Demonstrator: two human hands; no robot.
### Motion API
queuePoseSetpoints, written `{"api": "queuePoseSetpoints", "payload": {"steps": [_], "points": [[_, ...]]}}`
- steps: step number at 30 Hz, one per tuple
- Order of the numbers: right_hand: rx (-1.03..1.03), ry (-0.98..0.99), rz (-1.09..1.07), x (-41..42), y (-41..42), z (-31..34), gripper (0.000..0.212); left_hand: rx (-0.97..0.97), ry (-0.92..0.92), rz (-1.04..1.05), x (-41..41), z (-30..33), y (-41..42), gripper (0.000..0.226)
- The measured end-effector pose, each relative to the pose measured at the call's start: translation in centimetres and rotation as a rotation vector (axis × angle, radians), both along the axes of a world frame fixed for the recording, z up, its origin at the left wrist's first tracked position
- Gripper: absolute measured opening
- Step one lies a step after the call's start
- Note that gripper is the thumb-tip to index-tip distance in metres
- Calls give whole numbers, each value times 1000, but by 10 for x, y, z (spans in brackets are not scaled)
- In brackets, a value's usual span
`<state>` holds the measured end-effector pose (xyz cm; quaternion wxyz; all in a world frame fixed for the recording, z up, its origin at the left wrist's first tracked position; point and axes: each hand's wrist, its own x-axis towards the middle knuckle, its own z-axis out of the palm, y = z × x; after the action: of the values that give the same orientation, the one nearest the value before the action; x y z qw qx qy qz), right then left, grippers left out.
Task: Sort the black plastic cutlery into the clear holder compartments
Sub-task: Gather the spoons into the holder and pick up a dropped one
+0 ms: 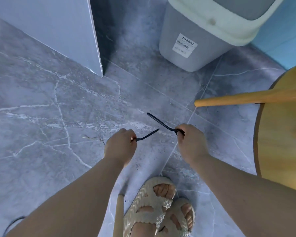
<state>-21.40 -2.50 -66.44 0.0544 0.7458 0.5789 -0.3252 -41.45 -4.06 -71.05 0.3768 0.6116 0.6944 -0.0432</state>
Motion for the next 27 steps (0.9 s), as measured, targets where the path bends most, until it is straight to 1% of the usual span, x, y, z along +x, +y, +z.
{"api": "queuePoseSetpoints", "payload": {"steps": [2, 5, 8, 10, 12, 15, 18, 21, 23, 25, 27], "points": [[64, 5, -9, -4, 12, 32, 27, 76, -55, 58, -3, 36, 19, 18], [183, 50, -50, -12, 30, 94, 25, 197, -109, 86, -8, 107, 50, 20], [302, 103, -89, -25, 47, 172, 22, 307, -154, 136, -10, 195, 76, 22], [386, 114, -106, -35, 57, 230, 21, 382, -215, 185, -10, 260, 93, 18], [462, 126, -138, -44, 65, 289, 20, 467, -211, 133, -6, 327, 108, 11], [548, 189, -183, -48, 80, 373, 18, 609, -175, 12, 4, 423, 129, 15], [600, 233, -221, -38, 91, 450, 18, 738, -233, -60, 19, 502, 148, 17], [651, 224, -211, -18, 93, 516, 16, 769, -282, -149, 46, 570, 161, 19], [712, 237, -219, -3, 91, 551, 15, 778, -296, -170, 69, 608, 167, 18], [761, 250, -237, 15, 87, 579, 18, 784, -306, -184, 94, 638, 169, 18], [844, 217, -241, 38, 80, 601, 22, 815, -331, -242, 123, 667, 166, 21]]}}
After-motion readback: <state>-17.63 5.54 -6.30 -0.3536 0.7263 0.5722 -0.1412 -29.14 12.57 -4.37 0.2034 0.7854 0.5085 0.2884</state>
